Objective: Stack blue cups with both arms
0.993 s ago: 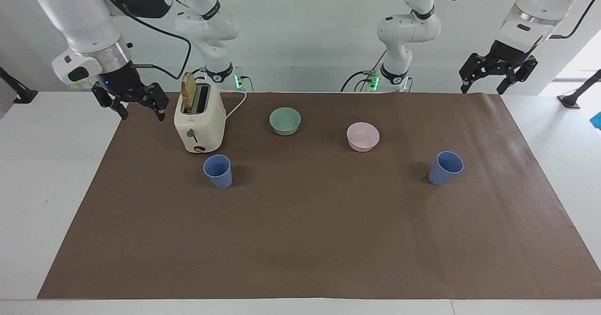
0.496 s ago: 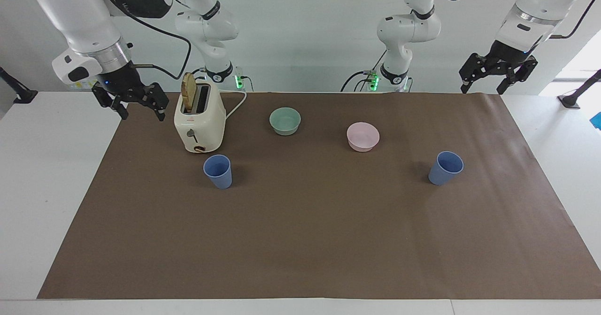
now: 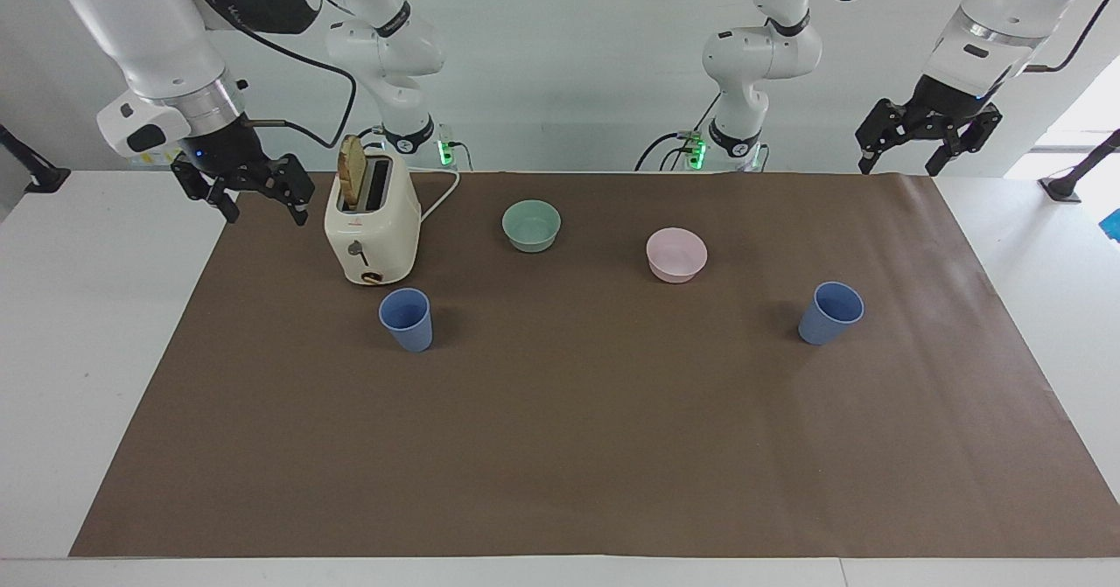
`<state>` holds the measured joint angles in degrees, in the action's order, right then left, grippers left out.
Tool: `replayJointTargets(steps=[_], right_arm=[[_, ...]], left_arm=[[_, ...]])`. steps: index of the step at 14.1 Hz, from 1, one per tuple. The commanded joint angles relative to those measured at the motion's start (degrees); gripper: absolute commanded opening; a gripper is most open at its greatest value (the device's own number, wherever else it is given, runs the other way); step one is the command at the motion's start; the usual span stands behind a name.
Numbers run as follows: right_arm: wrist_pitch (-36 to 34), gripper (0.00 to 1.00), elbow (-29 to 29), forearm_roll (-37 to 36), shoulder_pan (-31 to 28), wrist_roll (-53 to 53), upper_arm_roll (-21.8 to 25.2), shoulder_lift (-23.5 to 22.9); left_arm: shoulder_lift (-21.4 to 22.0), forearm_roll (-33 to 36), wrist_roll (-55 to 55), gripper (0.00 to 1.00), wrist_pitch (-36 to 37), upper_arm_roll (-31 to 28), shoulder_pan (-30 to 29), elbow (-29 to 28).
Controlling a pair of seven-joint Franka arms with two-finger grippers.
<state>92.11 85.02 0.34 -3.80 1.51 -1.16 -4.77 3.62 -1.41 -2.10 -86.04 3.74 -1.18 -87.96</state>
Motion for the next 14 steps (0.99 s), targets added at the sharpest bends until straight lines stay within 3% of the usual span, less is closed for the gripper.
replayJointTargets(steps=[1,14], right_arm=[[0.0,1.0,0.7,-0.1,-0.2,-0.9,-0.2,0.6],[0.0,1.0,0.7,-0.1,-0.2,-0.9,-0.2,0.6]], left_arm=[[0.7,0.5,0.4,1.0,0.0,0.2,-0.2,-0.6],[0.7,0.4,1.0,1.0,0.3,0.4,0.6,-0.6]])
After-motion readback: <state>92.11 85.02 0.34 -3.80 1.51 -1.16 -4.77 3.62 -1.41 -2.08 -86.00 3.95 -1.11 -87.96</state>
